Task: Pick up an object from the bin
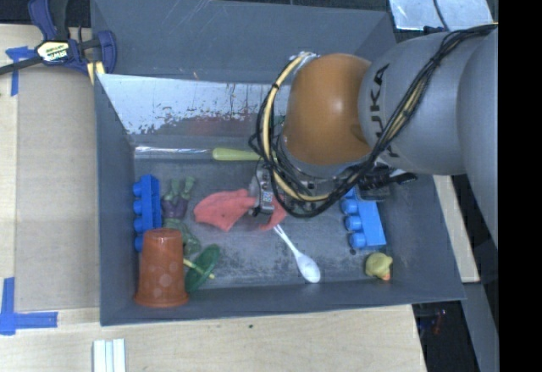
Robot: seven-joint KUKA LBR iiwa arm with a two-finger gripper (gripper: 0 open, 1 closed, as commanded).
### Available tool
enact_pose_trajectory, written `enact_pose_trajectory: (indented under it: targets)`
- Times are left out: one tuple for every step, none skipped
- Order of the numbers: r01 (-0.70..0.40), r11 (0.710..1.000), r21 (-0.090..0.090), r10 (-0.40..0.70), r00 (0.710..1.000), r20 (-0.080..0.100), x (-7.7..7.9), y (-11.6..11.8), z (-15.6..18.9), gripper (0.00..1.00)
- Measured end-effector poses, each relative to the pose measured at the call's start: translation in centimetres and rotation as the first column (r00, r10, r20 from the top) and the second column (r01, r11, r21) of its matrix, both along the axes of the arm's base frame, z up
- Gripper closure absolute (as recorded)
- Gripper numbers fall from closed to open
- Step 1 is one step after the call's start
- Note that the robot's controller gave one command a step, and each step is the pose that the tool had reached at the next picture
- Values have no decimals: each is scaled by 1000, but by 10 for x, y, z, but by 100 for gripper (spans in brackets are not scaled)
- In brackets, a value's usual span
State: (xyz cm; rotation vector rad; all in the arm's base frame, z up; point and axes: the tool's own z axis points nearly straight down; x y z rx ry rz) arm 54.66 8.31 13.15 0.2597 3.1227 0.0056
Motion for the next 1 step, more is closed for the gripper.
enact_pose_trajectory:
  targets:
    - [-17, 1000, 0, 17, 1000, -3, 0, 0, 75, 100]
